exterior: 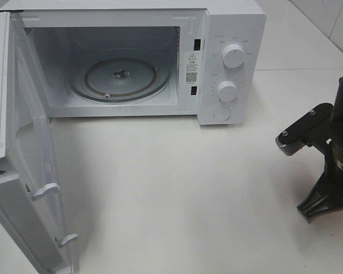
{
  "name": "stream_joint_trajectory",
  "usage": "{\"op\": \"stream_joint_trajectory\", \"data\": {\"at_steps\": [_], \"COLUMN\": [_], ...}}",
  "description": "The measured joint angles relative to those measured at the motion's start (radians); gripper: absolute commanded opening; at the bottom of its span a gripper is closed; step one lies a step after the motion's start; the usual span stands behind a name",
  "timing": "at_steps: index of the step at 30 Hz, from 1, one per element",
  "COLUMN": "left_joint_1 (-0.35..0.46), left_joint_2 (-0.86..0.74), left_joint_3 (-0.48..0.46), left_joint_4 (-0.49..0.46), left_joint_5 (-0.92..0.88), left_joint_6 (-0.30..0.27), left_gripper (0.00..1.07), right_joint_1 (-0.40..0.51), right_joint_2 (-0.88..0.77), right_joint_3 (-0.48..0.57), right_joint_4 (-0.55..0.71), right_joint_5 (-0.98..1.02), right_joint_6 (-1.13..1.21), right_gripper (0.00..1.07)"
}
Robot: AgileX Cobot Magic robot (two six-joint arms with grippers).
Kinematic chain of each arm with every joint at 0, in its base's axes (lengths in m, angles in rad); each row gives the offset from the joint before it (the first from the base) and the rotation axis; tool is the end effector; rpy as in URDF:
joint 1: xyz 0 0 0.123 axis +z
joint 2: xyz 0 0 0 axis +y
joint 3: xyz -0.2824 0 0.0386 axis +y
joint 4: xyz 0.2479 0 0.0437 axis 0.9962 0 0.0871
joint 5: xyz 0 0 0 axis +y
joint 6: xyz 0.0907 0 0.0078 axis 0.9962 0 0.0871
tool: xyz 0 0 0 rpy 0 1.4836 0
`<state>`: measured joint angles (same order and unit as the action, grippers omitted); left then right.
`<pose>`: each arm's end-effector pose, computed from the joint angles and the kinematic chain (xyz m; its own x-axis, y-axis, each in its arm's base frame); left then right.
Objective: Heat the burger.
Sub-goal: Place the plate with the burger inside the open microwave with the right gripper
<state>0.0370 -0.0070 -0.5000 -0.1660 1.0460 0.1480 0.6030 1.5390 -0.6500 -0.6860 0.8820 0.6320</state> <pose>-0.0054 -0.0132 0.2792 -0.4241 0.0479 -0.9044 0.1198 0.9928 -0.0036 0.2071 0.0885 0.1622 -0.8881 -0.4509 -0.0886 -0.3583 0.8001 -0.4811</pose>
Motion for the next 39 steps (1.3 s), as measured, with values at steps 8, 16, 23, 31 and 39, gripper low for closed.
{"op": "stream_joint_trajectory", "data": {"at_steps": [8, 16, 23, 31, 39], "left_joint_1": [0.000, 0.000, 0.000, 0.000, 0.000], "left_joint_2": [0.000, 0.000, 0.000, 0.000, 0.000], "left_joint_3": [0.000, 0.000, 0.000, 0.000, 0.000], "left_joint_4": [0.000, 0.000, 0.000, 0.000, 0.000], "left_joint_5": [0.000, 0.000, 0.000, 0.000, 0.000], "left_joint_6": [0.000, 0.000, 0.000, 0.000, 0.000], "left_gripper": [1.00, 1.00, 1.00, 1.00, 1.00], "right_joint_1": [0.072, 0.166, 0.274, 0.360, 0.443], "right_joint_2": [-0.072, -0.152, -0.199, -0.202, -0.202], "right_joint_3": [0.043, 0.085, 0.096, 0.096, 0.096], "right_joint_4": [0.007, 0.027, 0.034, 0.033, 0.032], "right_joint_5": [0.040, 0.071, 0.133, 0.144, 0.143], "right_joint_6": [0.001, 0.003, 0.001, -0.009, -0.041], "right_gripper": [0.00, 0.00, 0.00, 0.00, 0.00]}}
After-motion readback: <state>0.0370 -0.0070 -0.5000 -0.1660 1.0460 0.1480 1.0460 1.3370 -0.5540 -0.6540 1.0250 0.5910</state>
